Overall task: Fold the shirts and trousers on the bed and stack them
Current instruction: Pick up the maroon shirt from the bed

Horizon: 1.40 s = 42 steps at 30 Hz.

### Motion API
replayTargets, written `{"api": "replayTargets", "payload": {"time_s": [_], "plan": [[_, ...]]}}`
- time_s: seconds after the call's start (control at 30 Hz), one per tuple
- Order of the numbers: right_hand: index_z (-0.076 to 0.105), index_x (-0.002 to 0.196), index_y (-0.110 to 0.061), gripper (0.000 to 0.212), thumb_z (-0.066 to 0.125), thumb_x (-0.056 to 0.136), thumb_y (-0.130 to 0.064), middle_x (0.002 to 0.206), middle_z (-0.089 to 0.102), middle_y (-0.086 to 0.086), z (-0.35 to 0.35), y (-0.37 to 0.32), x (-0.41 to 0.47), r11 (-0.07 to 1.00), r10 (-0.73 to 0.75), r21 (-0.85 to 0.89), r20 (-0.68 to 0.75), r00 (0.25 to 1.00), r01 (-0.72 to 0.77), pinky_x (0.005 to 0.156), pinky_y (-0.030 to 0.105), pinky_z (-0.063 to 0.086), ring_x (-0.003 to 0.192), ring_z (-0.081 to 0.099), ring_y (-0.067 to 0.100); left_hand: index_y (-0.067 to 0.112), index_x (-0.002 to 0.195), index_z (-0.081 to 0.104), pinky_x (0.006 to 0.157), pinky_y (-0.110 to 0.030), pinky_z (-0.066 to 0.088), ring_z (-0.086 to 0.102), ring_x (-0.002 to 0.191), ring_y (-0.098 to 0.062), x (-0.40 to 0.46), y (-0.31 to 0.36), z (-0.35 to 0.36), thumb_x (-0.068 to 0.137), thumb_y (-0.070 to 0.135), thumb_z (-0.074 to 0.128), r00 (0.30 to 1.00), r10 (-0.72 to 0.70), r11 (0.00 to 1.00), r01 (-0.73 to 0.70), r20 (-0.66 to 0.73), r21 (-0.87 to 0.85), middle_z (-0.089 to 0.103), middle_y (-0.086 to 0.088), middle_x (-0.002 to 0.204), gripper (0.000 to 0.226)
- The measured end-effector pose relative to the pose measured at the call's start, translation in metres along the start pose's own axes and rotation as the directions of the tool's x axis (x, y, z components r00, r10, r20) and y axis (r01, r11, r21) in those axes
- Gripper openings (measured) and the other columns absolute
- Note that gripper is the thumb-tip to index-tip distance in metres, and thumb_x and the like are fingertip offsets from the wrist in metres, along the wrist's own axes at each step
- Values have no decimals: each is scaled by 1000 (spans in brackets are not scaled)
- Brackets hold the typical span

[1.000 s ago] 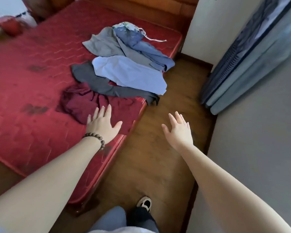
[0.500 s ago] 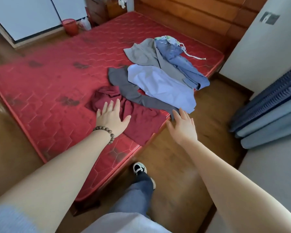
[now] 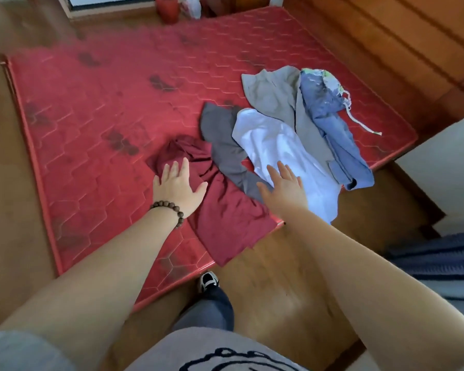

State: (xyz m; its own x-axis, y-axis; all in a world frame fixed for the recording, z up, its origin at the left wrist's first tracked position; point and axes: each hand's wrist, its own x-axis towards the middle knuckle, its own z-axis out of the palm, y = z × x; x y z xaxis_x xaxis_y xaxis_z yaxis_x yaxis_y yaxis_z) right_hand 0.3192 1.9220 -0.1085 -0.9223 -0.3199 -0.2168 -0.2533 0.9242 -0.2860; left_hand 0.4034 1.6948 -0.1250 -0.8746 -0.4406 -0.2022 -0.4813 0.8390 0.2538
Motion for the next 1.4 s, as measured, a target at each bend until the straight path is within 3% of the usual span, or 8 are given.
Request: {"api": "replayTargets", "payload": {"time_s": [0.43,0.67,0.9,1.13,1.4], "plan": [[23,151,-22,59,36,99,-47,162,9,4,-8,-22,127,964,-223,-108,180,958,245,119,44,10,148,6,20,19,154,4,119,-49,11,6,148,-26,53,-13,2,93,61,34,951,-303,952,305,60,-30,13,-7,161,80],[24,151,-20,61,38,99,-47,161,13,7,-11,-26,198,902,-386,-102,242,890,419,119,46,13,148,10,23,20,154,1,119,-50,11,4,149,-24,76,6,13,92,62,32,873,-485,871,488,59,-58,11,-6,161,81],[28,150,-18,59,40,99,-45,160,15,9,-4,-34,263,840,-494,-81,291,819,536,118,46,15,148,12,25,21,154,1,119,-49,10,4,149,-23,115,22,17,92,61,34,825,-564,819,566,44,-96,11,-6,161,81],[37,146,-15,56,49,97,-38,157,25,12,62,-53,324,814,-549,-34,280,788,580,117,48,20,147,18,28,21,153,-3,120,-47,9,2,149,-23,182,2,61,92,59,36,841,-539,835,541,53,-96,10,-7,161,83],[28,150,-18,62,46,97,-44,160,15,11,197,-90,425,723,-625,-110,316,713,682,119,46,14,148,10,27,23,154,0,120,-47,8,0,149,-26,303,-67,166,89,65,37,863,-502,860,505,52,-76,6,-9,161,85]]}}
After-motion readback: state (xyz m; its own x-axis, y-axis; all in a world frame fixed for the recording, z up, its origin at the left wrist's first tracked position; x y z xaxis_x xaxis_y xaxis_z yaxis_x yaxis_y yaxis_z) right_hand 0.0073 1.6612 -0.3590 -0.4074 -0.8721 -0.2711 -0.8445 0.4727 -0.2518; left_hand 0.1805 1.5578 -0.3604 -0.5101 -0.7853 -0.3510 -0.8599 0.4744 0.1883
